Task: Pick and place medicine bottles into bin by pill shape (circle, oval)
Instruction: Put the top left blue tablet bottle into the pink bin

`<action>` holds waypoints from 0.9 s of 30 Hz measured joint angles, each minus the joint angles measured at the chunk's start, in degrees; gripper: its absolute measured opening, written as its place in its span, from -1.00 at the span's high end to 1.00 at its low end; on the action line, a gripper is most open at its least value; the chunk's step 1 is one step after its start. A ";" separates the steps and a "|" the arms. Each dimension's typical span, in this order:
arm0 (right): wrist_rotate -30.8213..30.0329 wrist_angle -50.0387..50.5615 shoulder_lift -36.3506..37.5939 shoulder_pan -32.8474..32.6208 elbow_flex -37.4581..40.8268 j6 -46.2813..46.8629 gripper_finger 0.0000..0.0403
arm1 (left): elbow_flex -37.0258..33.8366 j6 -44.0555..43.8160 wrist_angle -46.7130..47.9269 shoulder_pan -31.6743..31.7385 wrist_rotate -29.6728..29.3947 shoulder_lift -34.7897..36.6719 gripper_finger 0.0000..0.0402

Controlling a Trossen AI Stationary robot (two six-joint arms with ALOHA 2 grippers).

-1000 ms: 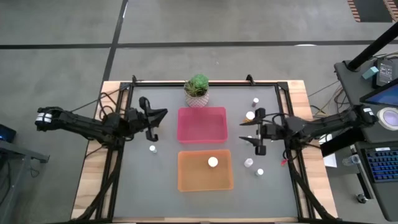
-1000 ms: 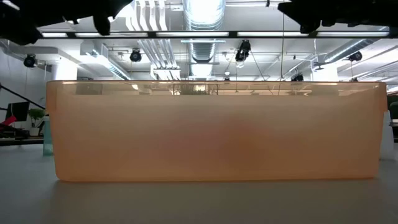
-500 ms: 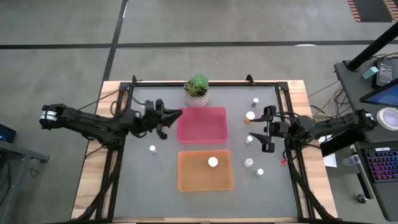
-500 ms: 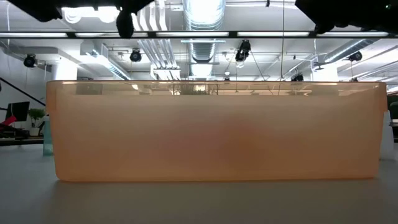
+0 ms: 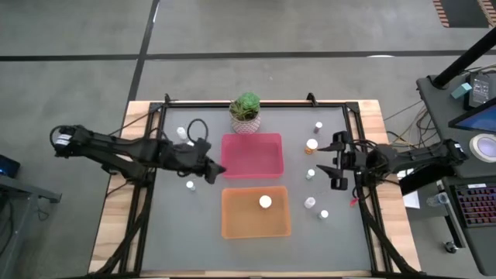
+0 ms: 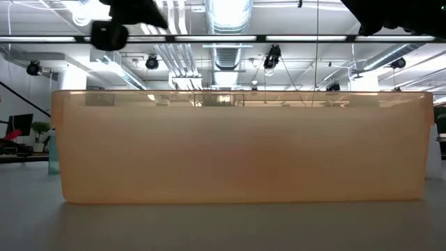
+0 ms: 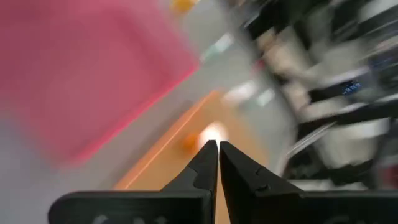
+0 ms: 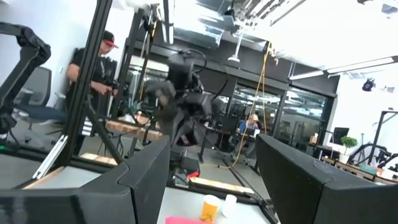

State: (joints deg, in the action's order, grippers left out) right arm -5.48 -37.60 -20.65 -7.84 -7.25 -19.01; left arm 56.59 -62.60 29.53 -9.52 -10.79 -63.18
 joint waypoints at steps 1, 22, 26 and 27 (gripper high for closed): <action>0.00 0.00 0.00 0.00 0.00 -0.04 -0.13 | 1.58 -1.26 5.05 -0.48 0.64 -0.57 0.99; -0.07 -0.18 0.07 0.00 0.00 -0.78 -0.13 | 5.62 -17.91 34.54 -9.09 5.99 -14.71 0.99; -0.04 -1.25 0.07 0.00 -0.02 -1.16 -0.13 | 5.60 -17.93 37.78 -9.17 5.99 -15.32 0.99; -0.04 -1.19 0.01 0.00 -0.13 -1.14 -0.13 | 5.43 -18.06 37.82 -9.31 5.97 -15.10 0.99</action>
State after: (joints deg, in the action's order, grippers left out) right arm -5.52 -38.80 -20.64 -7.84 -7.37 -20.15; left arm 62.02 -80.66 67.35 -18.83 -4.82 -78.28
